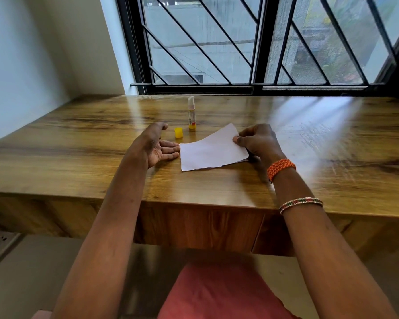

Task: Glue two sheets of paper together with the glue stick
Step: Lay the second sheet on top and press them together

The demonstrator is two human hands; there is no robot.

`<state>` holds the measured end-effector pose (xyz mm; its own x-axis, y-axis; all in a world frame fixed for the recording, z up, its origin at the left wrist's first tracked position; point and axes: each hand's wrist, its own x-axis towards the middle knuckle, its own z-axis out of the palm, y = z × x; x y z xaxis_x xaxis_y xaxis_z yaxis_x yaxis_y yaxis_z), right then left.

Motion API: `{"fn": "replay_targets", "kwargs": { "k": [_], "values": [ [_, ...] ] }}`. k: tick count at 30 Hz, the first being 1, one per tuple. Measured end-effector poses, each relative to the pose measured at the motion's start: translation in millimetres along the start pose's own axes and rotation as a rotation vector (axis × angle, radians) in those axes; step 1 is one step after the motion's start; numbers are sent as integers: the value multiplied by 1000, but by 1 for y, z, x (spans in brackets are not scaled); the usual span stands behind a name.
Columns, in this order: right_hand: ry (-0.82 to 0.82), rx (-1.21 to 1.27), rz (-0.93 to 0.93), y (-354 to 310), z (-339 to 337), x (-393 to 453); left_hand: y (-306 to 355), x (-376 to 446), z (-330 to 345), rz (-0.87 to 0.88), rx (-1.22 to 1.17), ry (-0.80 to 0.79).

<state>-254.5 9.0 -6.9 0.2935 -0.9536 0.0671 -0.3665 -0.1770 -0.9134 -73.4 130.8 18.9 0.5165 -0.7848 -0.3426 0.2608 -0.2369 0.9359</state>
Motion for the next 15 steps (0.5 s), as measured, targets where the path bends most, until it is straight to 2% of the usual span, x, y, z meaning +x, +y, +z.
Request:
{"fn": "replay_targets", "kwargs": {
  "k": [6, 15],
  "values": [
    [54, -95, -146, -3, 2, 2, 0, 3, 0, 7, -3, 20],
    [101, -184, -235, -11, 10, 16, -2, 10, -2, 12, 23, 69]
  ]
}}
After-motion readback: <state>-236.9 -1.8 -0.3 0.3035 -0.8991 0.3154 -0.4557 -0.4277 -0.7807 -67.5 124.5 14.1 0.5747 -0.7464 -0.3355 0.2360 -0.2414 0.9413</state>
